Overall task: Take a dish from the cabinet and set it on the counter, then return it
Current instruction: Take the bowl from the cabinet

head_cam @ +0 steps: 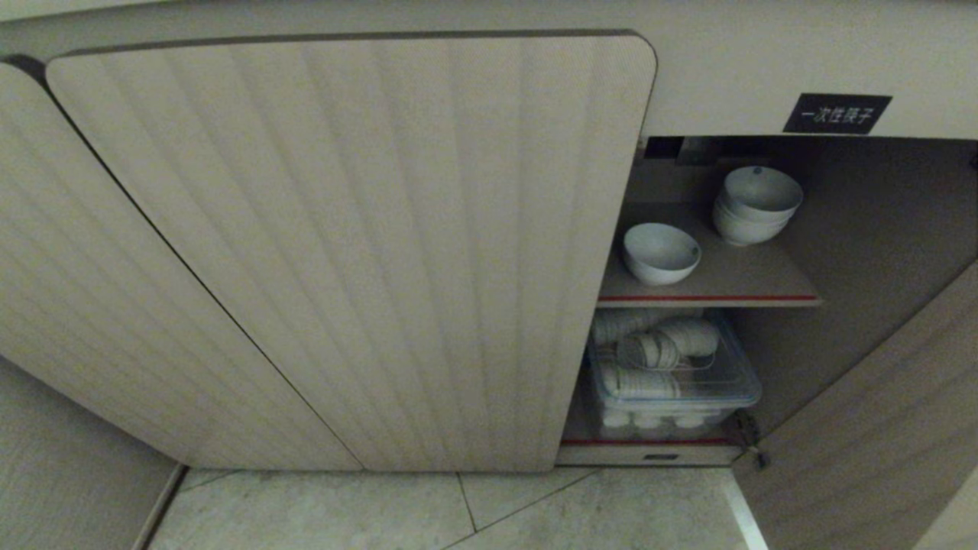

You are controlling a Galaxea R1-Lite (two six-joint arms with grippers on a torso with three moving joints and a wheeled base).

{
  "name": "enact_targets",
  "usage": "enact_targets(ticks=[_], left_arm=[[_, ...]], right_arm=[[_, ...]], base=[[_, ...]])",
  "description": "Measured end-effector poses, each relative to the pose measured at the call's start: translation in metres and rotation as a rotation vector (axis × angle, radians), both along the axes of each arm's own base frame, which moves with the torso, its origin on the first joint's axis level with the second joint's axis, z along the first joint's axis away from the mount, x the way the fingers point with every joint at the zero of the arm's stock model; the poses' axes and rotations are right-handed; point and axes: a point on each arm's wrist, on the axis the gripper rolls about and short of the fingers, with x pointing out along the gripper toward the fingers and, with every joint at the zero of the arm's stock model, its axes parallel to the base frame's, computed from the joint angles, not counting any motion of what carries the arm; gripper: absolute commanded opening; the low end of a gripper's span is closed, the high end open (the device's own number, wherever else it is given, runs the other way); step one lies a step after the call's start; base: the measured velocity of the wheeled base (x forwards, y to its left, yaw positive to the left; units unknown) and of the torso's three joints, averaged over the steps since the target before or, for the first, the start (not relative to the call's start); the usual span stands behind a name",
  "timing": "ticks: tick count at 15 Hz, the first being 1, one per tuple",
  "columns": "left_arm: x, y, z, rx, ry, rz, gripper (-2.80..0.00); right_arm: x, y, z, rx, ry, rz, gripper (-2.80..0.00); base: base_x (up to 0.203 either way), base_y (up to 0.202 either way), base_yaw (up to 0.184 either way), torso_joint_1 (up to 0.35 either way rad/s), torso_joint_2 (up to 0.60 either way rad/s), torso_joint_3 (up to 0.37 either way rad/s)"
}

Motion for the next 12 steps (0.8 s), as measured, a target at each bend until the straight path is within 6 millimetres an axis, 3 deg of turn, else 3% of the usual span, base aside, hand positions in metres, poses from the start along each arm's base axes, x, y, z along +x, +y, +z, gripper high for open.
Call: enact_targets(ticks=[12], left_arm=[[0.0, 0.0, 0.0, 0.0, 0.0, -0.001, -2.8]], right_arm=[[0.0, 0.0, 0.0, -0.017, 0.0, -0.001, -2.8]], base=[[0.0, 0.0, 0.0, 0.0, 0.0, 0.0]])
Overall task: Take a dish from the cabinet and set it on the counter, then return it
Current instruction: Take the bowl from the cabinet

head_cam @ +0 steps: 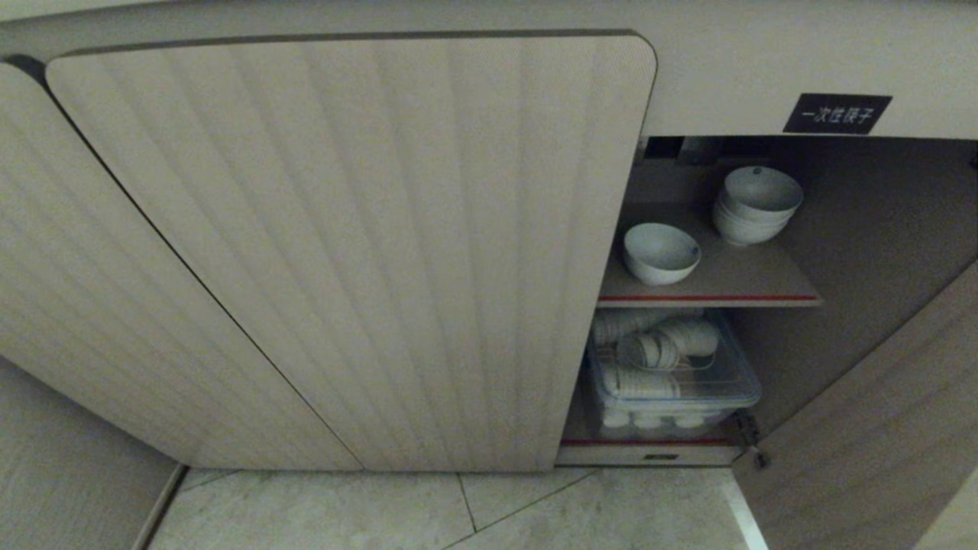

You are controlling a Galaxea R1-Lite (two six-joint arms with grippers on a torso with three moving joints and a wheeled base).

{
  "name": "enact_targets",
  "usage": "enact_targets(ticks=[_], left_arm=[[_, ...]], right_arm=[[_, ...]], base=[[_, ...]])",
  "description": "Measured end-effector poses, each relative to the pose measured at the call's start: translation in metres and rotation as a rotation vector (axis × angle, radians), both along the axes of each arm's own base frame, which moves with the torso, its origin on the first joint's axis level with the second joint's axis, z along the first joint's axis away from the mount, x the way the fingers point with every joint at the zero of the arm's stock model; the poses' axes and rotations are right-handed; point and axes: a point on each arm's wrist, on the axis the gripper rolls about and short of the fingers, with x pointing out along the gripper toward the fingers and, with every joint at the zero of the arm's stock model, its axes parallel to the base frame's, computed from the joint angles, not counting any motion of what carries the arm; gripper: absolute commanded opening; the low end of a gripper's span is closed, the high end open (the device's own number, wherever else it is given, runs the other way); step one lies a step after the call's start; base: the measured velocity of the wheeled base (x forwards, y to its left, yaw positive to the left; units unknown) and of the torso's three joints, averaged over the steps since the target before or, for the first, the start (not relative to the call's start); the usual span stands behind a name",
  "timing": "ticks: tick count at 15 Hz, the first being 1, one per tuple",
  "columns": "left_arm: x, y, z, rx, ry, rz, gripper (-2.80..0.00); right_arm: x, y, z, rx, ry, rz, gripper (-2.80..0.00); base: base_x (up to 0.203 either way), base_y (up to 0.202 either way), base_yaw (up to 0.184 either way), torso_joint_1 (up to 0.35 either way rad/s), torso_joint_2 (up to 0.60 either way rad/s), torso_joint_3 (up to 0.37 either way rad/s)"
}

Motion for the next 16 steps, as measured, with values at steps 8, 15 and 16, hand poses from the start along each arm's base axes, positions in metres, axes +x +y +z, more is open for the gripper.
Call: enact_targets(ticks=[8, 15, 16], left_arm=[[0.0, 0.0, 0.0, 0.0, 0.0, 0.0, -2.8], [0.0, 0.0, 0.0, 0.0, 0.0, 0.0, -2.8], [0.0, 0.0, 0.0, 0.0, 0.0, 0.0, -2.8]], right_arm=[[0.0, 0.0001, 0.0001, 0.006, -0.001, 0.002, -2.8], [0.0, 0.0001, 0.0002, -0.038, -0.002, 0.005, -2.8], [0.0, 0.0001, 0.0002, -0.064, -0.002, 0.006, -2.8]], base=[[0.0, 0.0, 0.0, 0.0, 0.0, 0.0], [0.0, 0.0, 0.0, 0.0, 0.0, 0.0], [0.0, 0.0, 0.0, 0.0, 0.0, 0.0]])
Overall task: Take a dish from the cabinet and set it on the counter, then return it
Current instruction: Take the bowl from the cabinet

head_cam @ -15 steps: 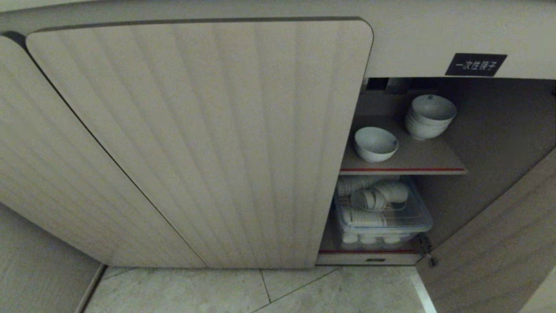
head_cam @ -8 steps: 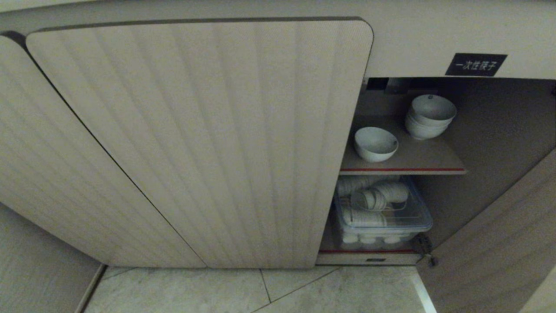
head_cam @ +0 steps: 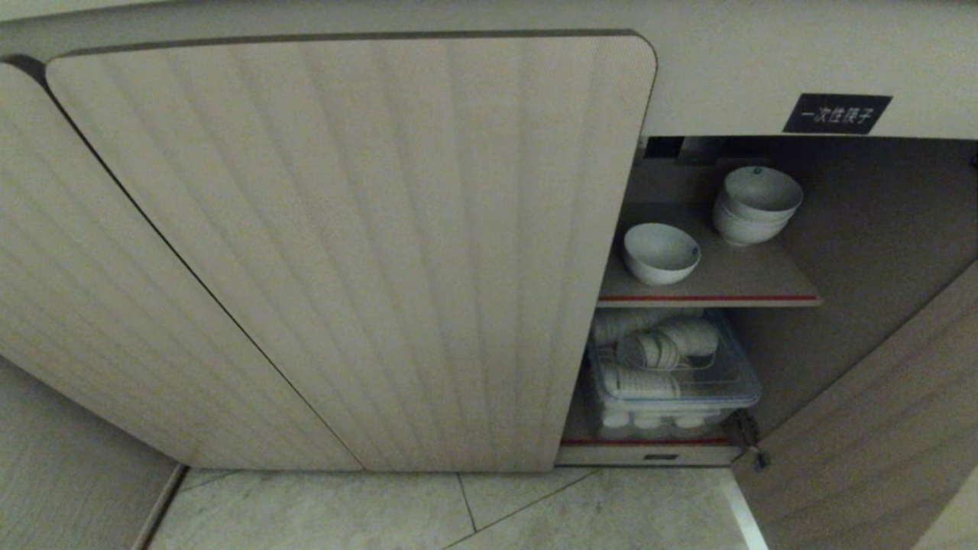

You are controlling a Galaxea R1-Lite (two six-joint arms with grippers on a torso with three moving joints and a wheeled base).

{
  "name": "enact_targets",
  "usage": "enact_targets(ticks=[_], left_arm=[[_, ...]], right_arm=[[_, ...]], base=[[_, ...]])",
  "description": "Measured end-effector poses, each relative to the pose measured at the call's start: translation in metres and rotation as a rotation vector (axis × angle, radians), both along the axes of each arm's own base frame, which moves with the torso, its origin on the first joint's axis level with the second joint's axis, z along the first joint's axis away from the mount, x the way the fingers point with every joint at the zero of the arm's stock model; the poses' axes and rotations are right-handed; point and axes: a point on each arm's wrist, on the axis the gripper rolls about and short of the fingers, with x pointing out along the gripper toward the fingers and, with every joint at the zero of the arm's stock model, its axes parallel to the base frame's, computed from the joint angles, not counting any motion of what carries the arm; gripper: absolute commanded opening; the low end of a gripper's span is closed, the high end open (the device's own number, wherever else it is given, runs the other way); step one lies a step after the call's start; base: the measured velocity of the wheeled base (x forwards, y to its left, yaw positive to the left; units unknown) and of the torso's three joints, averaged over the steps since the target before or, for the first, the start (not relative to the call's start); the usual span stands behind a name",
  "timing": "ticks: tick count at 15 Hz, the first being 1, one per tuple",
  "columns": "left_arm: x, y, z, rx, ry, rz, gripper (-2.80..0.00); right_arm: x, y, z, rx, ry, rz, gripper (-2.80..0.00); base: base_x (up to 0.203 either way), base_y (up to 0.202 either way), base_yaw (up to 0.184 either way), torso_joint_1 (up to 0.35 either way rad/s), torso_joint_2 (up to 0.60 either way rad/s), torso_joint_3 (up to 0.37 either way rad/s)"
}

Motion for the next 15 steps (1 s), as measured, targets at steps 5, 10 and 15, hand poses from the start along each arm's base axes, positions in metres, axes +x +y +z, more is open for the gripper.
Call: enact_targets(ticks=[5, 10, 15], left_arm=[[0.0, 0.0, 0.0, 0.0, 0.0, 0.0, -2.8], [0.0, 0.0, 0.0, 0.0, 0.0, -0.001, -2.8], [0.0, 0.0, 0.0, 0.0, 0.0, 0.0, -2.8]], right_arm=[[-0.002, 0.001, 0.008, -0.028, -0.026, 0.024, -2.8], [-0.008, 0.002, 0.026, -0.037, -0.068, 0.094, -2.8], [-0.006, 0.004, 0.042, -0.043, -0.046, 0.17, -2.8]], base=[[0.0, 0.0, 0.0, 0.0, 0.0, 0.0], [0.0, 0.0, 0.0, 0.0, 0.0, 0.0], [0.0, 0.0, 0.0, 0.0, 0.0, 0.0]])
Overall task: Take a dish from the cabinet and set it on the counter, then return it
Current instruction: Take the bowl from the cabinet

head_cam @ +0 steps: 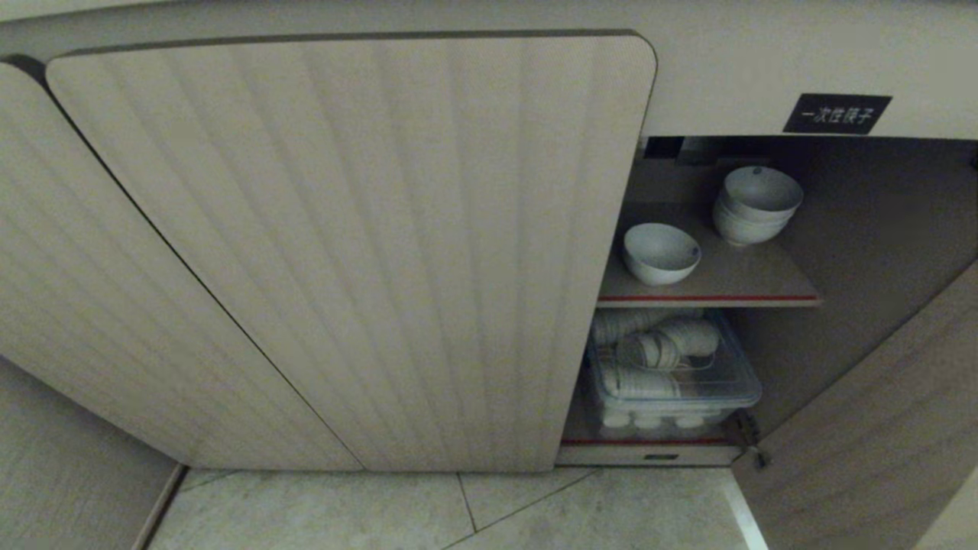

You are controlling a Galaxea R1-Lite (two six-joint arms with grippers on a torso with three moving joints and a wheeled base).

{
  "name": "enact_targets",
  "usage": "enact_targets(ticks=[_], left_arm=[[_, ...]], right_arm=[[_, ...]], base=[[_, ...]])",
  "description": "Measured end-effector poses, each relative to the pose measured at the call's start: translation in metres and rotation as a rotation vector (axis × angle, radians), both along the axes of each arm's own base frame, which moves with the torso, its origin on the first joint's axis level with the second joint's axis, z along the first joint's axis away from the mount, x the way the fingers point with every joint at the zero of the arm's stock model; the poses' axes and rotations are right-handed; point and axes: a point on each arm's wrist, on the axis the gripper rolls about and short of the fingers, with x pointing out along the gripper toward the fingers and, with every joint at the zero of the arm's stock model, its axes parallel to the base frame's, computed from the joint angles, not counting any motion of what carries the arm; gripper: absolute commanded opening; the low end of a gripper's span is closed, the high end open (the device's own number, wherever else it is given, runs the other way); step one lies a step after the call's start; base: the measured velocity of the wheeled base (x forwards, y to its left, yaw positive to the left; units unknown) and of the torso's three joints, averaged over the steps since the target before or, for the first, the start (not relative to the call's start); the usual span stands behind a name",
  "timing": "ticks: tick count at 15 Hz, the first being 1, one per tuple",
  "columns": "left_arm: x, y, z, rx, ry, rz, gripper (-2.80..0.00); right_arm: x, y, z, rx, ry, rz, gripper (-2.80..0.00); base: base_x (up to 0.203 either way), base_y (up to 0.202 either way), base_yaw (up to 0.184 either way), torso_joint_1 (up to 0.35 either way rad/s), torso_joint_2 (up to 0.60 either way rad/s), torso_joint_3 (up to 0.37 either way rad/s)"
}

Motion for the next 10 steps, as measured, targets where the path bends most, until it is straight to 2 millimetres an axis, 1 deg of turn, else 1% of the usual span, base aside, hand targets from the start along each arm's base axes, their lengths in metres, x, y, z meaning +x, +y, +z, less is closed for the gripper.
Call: enact_targets(ticks=[5, 8, 10], left_arm=[[0.0, 0.0, 0.0, 0.0, 0.0, 0.0, -2.8], [0.0, 0.0, 0.0, 0.0, 0.0, 0.001, -2.8], [0.0, 0.0, 0.0, 0.0, 0.0, 0.0, -2.8]], right_arm=[[0.017, 0.002, 0.026, -0.002, 0.092, 0.102, -2.8], [0.033, 0.004, 0.035, 0.003, 0.162, 0.157, -2.8], [0.049, 0.004, 0.038, 0.007, 0.225, 0.171, -2.8]], base=[[0.0, 0.0, 0.0, 0.0, 0.0, 0.0], [0.0, 0.0, 0.0, 0.0, 0.0, 0.0], [0.0, 0.0, 0.0, 0.0, 0.0, 0.0]])
